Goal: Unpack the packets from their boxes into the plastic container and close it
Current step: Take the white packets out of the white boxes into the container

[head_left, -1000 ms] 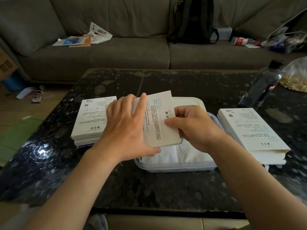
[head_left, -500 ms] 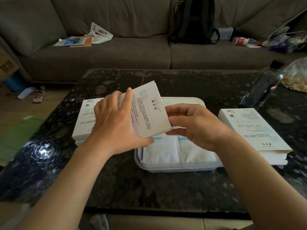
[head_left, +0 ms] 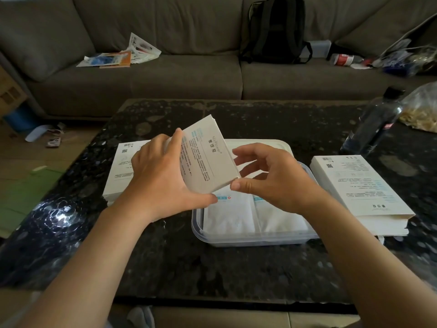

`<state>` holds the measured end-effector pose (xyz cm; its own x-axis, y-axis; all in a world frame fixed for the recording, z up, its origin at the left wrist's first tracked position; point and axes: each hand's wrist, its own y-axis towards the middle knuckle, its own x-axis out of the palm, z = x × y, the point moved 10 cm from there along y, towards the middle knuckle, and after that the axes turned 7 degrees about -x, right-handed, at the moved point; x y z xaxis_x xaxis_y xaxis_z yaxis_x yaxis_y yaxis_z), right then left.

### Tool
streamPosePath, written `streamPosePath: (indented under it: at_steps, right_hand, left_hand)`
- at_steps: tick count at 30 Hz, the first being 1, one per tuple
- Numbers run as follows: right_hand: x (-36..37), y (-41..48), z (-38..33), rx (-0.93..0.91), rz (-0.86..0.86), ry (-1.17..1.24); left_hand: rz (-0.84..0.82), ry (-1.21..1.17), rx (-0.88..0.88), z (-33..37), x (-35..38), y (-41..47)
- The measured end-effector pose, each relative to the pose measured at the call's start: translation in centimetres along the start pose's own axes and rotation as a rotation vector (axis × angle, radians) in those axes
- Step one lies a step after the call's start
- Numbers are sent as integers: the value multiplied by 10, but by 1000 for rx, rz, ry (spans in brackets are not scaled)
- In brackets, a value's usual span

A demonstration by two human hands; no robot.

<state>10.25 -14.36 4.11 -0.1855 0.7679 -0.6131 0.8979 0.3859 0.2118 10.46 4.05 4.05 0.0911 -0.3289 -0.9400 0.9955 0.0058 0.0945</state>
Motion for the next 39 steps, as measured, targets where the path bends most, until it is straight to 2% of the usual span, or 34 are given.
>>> streamPosePath:
  at_steps: [2,5,9,23,32,39]
  right_hand:
    - [2,-2,6,23,-111,-32]
    - [3,-8,14,97,-243,66]
    - [-2,-5,6,27,-184,-72]
    - [-4,2,33,69,-98,-159]
    - [20,-1,43,82,-254,-277]
    - [25,-2,29,13,-257,-317]
  left_hand:
    - [-13,63,28,2,2,-1]
    - [-56,138,69,4,11,-2]
    - [-119,157,113,11,22,-5]
    - [-165,120,166,25,28,-12]
    - [-220,105,187,27,29,-17]
    - [-193,90,128,17,24,-11]
